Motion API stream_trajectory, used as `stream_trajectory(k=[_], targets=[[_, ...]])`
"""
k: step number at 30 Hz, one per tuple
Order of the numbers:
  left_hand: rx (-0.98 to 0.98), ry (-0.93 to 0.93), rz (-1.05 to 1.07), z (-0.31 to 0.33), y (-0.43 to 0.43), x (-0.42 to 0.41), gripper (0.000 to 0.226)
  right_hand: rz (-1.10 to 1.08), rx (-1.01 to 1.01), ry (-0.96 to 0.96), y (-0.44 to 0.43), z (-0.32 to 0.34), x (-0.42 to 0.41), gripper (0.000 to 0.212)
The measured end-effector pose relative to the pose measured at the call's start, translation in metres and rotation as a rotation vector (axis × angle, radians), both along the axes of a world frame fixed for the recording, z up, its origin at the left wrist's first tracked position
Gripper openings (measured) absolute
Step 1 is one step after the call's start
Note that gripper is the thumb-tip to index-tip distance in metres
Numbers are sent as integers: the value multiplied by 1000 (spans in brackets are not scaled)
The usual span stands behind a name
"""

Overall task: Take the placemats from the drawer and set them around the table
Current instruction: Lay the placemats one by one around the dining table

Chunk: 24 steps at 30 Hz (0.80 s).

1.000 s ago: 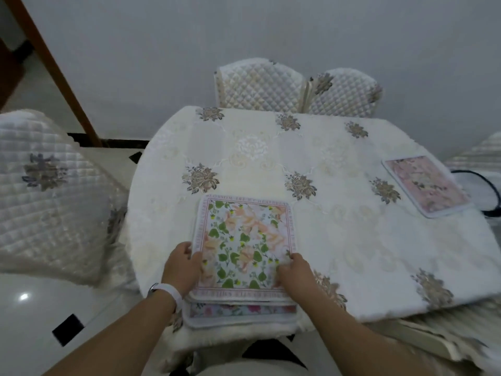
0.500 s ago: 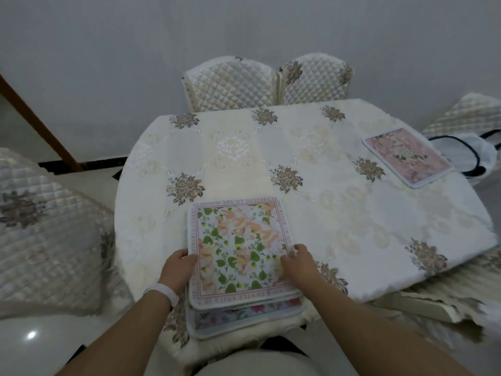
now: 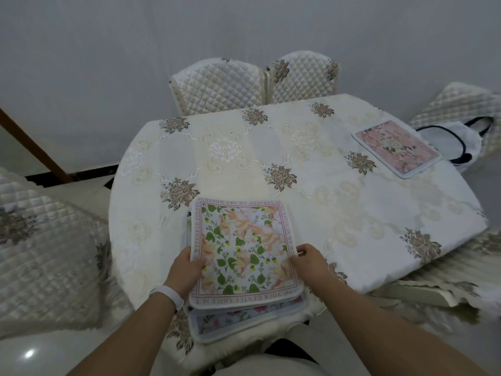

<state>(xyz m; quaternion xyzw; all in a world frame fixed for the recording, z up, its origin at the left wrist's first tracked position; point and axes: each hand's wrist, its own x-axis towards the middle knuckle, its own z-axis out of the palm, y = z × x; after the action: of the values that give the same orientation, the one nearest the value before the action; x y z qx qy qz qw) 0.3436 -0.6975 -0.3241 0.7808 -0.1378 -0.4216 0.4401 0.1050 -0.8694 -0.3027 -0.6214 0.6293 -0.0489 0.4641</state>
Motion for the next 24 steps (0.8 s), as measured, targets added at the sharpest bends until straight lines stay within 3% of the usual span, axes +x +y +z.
stream_trajectory(k=[6, 11, 17, 24], targets=[[-29, -45, -33, 6, 11, 9, 22, 8, 117, -91, 18, 2, 5, 11], [-55, -73, 12, 12, 41, 16, 15, 103, 81, -71, 39, -1, 19, 12], [-80, -58, 238, 32, 107, 35, 21, 366, 34, -91, 51, 6, 72, 9], [-131, -76, 663, 69, 187, 5, 26, 734, 58, -106, 75, 12, 147, 15]])
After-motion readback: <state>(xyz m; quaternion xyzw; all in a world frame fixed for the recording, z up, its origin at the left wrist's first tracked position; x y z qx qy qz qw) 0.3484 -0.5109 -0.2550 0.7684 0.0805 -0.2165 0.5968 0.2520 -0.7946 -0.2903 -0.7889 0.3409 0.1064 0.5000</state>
